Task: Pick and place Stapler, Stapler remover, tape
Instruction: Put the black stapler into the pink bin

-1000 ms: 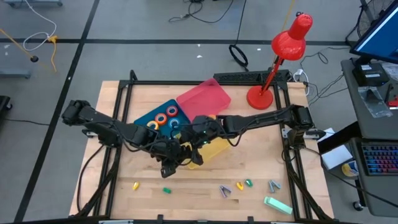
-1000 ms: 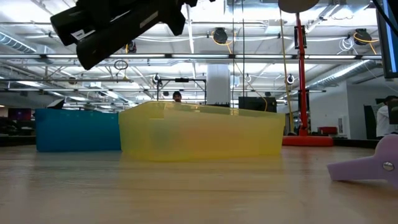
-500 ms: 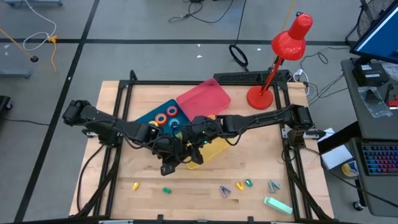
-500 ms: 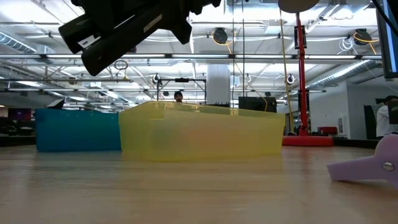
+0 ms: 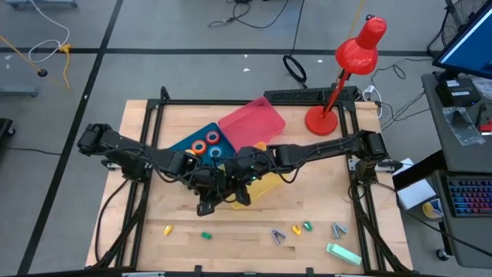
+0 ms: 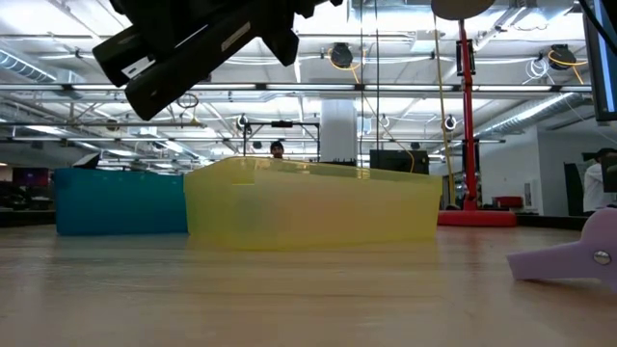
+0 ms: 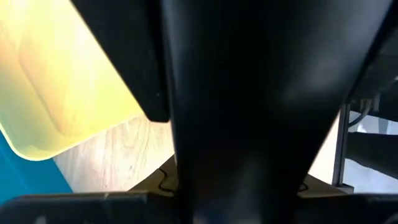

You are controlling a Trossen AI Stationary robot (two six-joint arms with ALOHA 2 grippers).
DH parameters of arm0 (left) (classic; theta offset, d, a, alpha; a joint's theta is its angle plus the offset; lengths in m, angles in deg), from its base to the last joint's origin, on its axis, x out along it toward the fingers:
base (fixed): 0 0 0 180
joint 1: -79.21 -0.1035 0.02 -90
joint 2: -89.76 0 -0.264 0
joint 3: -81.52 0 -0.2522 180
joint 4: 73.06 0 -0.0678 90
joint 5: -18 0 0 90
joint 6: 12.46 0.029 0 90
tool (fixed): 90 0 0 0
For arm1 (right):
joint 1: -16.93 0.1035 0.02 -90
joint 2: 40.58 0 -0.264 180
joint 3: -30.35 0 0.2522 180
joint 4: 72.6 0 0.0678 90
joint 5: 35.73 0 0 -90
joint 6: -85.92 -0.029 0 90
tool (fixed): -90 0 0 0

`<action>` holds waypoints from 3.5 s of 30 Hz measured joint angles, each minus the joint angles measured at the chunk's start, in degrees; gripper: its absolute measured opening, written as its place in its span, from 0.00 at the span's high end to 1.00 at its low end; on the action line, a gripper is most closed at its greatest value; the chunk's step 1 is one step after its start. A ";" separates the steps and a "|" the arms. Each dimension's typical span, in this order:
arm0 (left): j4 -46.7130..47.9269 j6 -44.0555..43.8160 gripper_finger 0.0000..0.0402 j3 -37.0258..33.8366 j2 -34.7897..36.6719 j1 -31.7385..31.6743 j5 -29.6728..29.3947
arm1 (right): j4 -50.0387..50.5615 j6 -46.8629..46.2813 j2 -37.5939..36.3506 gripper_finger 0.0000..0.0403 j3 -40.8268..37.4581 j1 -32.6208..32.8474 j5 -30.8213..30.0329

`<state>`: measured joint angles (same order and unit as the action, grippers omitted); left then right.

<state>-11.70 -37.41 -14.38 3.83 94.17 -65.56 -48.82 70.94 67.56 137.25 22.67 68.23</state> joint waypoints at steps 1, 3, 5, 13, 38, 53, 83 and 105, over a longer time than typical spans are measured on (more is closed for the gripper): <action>0.16 0.22 0.69 0.01 0.00 0.00 0.00 | -0.02 -0.02 0.00 0.67 0.00 0.10 -0.19; 0.32 0.76 0.69 0.02 0.00 0.00 -0.11 | 0.20 -0.06 0.00 0.67 0.01 0.37 -1.26; 0.41 1.59 0.69 0.01 0.00 0.00 -0.31 | 0.82 -0.17 0.00 0.67 0.03 0.68 -3.18; 0.74 4.99 0.34 0.07 0.15 -0.22 -0.94 | 4.72 -0.93 0.20 0.68 -0.09 0.92 -4.87; -5.29 -9.96 0.09 0.12 13.30 -4.22 -9.74 | 11.81 21.86 -15.12 0.68 0.13 -20.62 -4.37; -7.11 -11.05 0.09 0.05 14.32 -1.48 -10.67 | 12.95 37.27 -1.79 0.68 -0.31 -38.89 11.75; -7.62 -15.01 0.09 0.05 14.36 -1.38 -14.55 | 7.71 47.22 9.12 0.68 -0.20 -41.01 18.79; -7.47 -13.76 0.09 0.03 14.36 -1.38 -14.43 | 13.85 54.74 9.99 0.60 -0.33 -40.92 1.26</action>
<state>-19.17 -51.18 -14.35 18.19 92.79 -79.99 -34.97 125.69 77.55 136.93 -18.24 69.48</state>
